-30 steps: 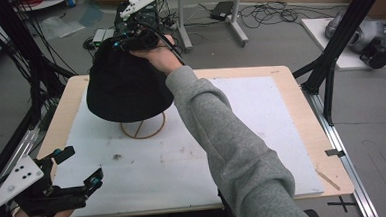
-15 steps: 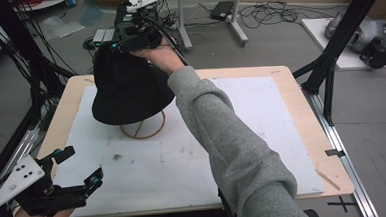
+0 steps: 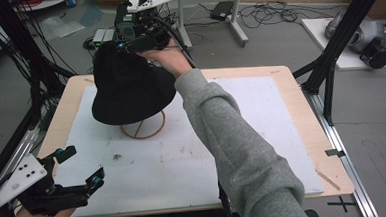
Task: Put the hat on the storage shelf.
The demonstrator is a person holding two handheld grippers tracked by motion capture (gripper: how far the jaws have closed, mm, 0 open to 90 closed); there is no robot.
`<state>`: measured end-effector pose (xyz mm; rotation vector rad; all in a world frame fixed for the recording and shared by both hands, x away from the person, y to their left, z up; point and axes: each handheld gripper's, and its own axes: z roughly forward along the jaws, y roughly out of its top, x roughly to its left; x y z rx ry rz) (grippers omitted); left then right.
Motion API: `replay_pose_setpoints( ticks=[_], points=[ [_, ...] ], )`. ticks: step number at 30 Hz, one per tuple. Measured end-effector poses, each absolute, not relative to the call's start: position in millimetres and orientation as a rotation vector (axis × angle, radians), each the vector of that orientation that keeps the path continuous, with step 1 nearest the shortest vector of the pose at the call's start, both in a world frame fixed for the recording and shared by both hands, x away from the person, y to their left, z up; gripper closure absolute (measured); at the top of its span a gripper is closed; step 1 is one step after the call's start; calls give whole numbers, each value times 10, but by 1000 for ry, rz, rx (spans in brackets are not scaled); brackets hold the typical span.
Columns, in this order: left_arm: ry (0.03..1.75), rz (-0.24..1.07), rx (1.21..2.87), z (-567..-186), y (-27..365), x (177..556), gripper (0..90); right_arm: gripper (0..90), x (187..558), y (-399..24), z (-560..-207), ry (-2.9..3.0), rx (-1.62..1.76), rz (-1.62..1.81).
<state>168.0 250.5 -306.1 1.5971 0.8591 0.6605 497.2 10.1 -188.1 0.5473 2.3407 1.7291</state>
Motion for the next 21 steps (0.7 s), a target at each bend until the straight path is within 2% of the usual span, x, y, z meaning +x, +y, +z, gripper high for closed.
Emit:
replay_pose_setpoints(
  ticks=[21],
  points=[
    [861,668,1582,-3035,2540,1665,17,108,4747,-161,-1810,2342,481,1750]
  ],
)
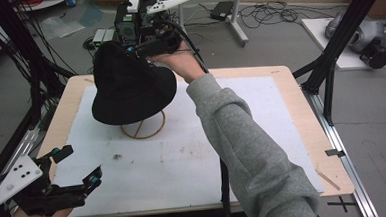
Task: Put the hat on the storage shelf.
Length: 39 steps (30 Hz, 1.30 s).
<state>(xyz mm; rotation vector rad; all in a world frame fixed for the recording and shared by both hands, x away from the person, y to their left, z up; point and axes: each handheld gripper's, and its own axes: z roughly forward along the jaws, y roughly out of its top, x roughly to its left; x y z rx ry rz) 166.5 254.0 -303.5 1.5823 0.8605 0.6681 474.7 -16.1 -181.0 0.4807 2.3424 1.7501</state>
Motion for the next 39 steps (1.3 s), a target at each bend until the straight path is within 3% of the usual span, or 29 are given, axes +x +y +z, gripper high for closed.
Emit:
replay_pose_setpoints(
  ticks=[15,39],
  points=[
    [861,654,1597,-3060,2516,1727,17,108,4473,-393,-1739,2323,421,1760],
    [854,647,1597,-3066,2490,1824,17,108,4081,-1246,-1909,2281,460,1701]
  ],
)
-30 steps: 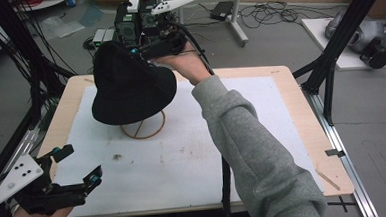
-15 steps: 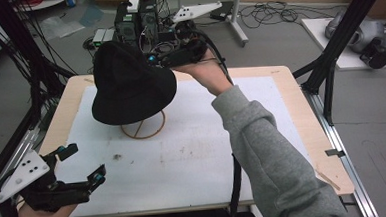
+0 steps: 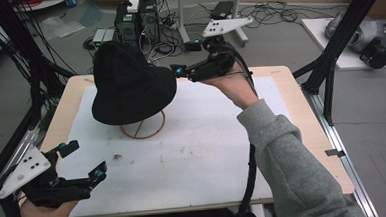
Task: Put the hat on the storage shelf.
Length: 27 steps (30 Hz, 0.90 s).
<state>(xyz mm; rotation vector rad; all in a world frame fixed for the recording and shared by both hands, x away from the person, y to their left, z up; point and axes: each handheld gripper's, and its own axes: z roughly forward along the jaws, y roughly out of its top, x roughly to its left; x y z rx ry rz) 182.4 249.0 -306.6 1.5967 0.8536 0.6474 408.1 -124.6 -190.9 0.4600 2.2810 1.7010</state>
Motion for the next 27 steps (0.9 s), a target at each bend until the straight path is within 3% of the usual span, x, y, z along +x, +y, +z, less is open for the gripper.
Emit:
replay_pose_setpoints(
  ticks=[27],
  points=[
    [825,645,1585,-3007,2446,1898,17,108,3695,-1819,-2067,2269,542,1657]
  ],
)
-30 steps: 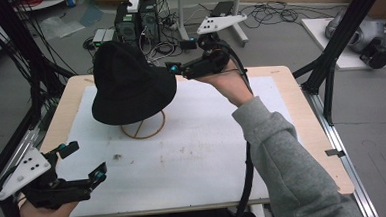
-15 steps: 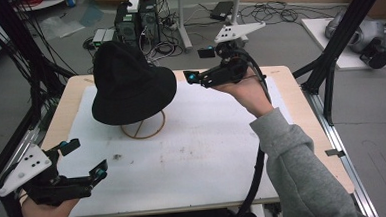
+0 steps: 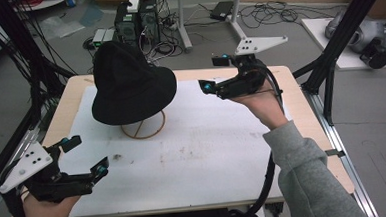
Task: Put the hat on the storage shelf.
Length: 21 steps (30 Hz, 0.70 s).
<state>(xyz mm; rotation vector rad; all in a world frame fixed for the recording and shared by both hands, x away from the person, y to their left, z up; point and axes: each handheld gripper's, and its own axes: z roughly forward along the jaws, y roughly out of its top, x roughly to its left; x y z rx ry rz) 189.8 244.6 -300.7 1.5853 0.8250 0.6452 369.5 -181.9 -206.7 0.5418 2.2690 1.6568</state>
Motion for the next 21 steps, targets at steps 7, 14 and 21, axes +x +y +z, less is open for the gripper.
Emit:
replay_pose_setpoints(
  ticks=[7,14,21],
  points=[
    [817,644,1593,-3005,2416,1938,18,108,3609,-2058,-2282,2235,589,1678],
    [822,647,1590,-3021,2435,1967,17,108,3527,-2235,-2469,2205,615,1662],
    [825,656,1573,-3002,2471,1949,17,108,3390,-2394,-2593,2152,628,1685]
  ],
)
